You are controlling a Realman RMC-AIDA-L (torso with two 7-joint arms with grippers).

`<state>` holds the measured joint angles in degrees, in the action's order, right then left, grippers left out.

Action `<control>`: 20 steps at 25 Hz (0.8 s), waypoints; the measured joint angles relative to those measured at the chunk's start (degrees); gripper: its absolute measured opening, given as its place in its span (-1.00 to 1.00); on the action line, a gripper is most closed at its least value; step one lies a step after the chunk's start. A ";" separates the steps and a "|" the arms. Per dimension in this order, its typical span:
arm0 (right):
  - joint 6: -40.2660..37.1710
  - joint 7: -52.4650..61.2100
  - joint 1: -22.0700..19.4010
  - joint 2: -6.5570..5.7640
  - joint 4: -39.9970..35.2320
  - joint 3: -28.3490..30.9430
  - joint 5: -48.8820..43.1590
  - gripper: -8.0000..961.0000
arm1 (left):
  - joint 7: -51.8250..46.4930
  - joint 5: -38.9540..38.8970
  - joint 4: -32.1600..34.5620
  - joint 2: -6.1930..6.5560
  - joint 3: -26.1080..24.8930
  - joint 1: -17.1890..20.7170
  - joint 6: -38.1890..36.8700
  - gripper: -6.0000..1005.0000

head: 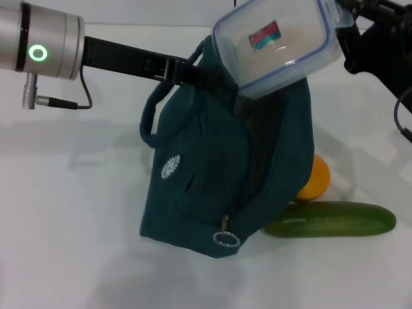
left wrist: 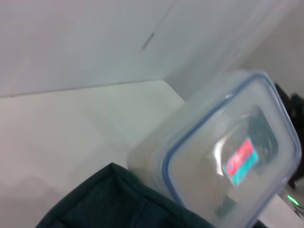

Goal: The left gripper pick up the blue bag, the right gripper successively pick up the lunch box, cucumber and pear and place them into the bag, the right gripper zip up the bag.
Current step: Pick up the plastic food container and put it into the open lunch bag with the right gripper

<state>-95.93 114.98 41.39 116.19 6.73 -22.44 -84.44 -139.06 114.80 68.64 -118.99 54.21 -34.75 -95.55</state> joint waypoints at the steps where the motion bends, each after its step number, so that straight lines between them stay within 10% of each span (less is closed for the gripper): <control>1: 0.00 0.00 -0.17 0.00 0.00 -0.02 -0.29 -0.80 | 0.15 0.04 -0.20 0.26 -0.02 0.00 0.82 -0.91; 20: 3.12 -0.14 -0.62 0.00 -0.47 -0.54 -6.08 -0.80 | 0.56 -1.94 -1.16 0.45 -1.04 -1.27 1.55 -0.91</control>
<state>-92.82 114.84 40.76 116.19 6.25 -22.98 -90.52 -138.50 112.87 67.48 -118.54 53.18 -36.02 -94.00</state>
